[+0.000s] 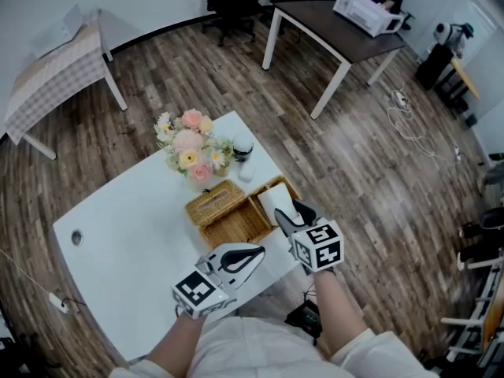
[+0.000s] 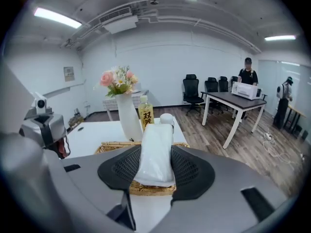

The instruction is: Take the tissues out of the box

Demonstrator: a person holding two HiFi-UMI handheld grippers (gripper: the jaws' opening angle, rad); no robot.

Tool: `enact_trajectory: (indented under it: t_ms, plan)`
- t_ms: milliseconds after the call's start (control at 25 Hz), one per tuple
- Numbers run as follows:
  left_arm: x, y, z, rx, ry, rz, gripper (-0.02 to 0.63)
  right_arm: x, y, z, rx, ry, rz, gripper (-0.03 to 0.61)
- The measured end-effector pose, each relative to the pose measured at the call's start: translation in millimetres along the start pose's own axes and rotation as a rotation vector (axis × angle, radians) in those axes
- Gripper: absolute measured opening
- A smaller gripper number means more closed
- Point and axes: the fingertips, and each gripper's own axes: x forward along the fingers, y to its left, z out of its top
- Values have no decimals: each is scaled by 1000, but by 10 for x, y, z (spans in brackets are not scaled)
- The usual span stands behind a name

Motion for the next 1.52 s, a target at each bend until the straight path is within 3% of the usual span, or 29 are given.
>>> enact_trajectory:
  t_ms: [360, 760, 920, 1520]
  plan:
    - [27, -6, -20, 3, -2, -2, -2, -232, -145, -18, 433, -169, 90, 212]
    - [88, -54, -1, -1, 15, -18, -2, -369, -63, 136, 841, -359, 307, 212]
    - [105, -50, 1, -3, 17, -18, -2, -352, -105, 81, 891, -374, 318, 212]
    - [135, -36, -8, 0, 30, -20, -2, -330, -137, 87, 886, -371, 325, 212]
